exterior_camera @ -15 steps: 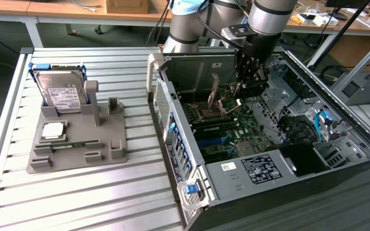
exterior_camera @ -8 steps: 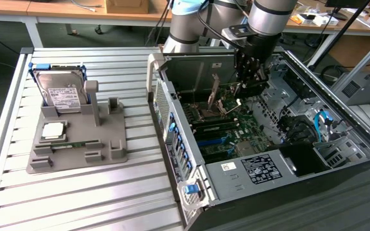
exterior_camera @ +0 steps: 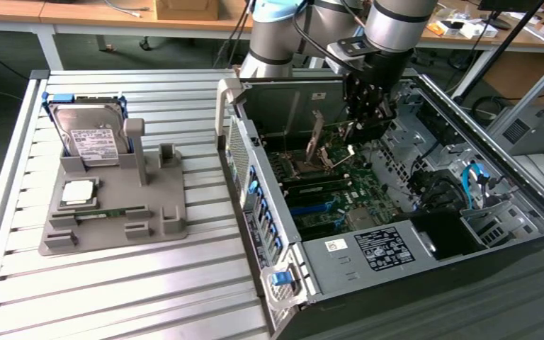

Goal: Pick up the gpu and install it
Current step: 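Insert the gpu into the slot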

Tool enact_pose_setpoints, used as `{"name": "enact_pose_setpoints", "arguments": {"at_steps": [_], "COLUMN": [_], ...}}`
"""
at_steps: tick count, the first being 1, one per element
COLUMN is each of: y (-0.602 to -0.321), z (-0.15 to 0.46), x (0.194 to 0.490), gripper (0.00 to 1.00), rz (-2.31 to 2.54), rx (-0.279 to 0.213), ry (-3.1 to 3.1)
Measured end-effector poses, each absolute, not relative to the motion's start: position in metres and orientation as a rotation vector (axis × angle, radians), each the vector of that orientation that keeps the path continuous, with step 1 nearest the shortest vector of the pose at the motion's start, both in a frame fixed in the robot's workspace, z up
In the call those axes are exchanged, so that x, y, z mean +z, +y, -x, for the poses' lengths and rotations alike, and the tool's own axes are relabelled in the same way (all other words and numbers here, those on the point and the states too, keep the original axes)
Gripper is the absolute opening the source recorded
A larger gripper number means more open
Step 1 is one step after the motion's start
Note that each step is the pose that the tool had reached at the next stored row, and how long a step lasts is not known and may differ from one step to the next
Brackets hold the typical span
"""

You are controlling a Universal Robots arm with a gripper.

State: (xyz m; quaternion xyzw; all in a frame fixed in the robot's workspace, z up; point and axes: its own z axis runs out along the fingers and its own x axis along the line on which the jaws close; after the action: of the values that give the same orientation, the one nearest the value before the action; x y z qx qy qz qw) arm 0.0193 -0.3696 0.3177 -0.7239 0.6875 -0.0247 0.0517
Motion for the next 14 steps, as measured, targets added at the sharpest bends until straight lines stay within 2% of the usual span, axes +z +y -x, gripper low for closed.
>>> {"name": "enact_pose_setpoints", "arguments": {"at_steps": [3,9,14], "y": [-0.3696,-0.3696,-0.3716], "z": [-0.0194,-0.0193,-0.0189], "x": [0.3176,0.3161,0.316], "gripper": [0.27,0.27,0.27], "rz": [2.205,2.237,2.239], "rx": [-0.068,0.004,0.007], "ry": [2.094,2.128,2.129]}}
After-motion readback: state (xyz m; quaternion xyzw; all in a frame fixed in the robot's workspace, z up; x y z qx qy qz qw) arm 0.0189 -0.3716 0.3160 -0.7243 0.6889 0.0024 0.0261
